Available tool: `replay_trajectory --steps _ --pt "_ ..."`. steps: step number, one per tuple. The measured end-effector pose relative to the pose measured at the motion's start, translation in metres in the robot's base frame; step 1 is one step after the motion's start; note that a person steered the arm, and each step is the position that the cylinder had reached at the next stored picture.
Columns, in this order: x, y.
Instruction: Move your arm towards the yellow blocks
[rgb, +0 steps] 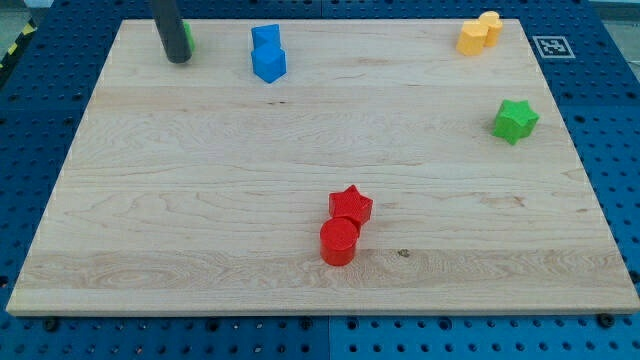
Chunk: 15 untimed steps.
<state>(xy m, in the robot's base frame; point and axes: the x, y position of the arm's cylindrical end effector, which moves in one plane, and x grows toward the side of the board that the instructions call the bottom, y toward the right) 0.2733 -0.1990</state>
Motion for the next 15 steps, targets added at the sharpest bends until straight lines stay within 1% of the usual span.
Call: replay_trajectory --steps 2,3,4,5,7,8,10,11,12,13,14,15 --pt "-0.016 -0.001" --pt "-0.013 0.000" --pt "0.041 0.040" --pt "0.084 0.081" --pt "0.085 0.081" --pt "0.092 0.121" --pt "0.104 0.261" --pt "0.102 0.319" --pt "0.089 0.352" --pt "0.088 0.353" --pt "0.054 0.377" --pt "0.051 0.421"
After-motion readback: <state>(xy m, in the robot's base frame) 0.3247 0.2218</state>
